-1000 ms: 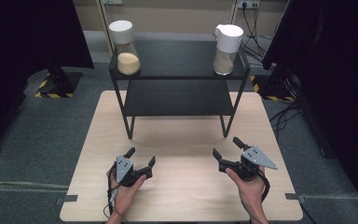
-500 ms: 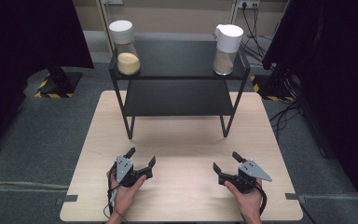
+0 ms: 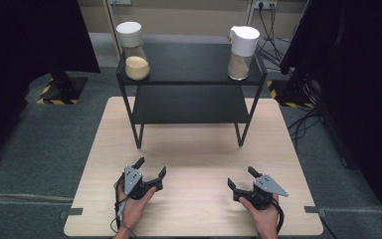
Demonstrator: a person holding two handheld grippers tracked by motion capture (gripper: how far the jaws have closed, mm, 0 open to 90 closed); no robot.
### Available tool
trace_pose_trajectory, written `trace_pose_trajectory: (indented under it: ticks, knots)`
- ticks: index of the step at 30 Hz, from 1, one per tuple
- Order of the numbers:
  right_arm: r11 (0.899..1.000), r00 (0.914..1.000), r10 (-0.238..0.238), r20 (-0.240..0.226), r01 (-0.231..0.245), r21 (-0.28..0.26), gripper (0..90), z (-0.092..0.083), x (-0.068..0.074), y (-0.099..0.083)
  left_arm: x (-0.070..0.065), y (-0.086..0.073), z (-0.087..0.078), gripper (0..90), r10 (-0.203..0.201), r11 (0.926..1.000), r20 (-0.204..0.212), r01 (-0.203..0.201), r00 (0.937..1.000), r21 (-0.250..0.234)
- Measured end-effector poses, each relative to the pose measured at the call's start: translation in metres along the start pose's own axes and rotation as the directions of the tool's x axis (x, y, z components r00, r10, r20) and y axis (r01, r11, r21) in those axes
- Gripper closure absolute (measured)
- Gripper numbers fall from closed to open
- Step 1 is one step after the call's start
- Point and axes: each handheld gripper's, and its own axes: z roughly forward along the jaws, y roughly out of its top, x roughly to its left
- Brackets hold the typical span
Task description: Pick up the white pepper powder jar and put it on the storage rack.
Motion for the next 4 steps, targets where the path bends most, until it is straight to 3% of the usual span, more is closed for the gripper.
trace_pose_trajectory:
  ticks: [4]
  knots:
    - [1.000,1.0000,-0.001,-0.003,0.001,0.005,7.2,0.0006,-0.0004,0.0010,-0.0003,0.0004,0.0003,10.0,0.003,1.0000,0.000,-0.003,1.0000,0.002]
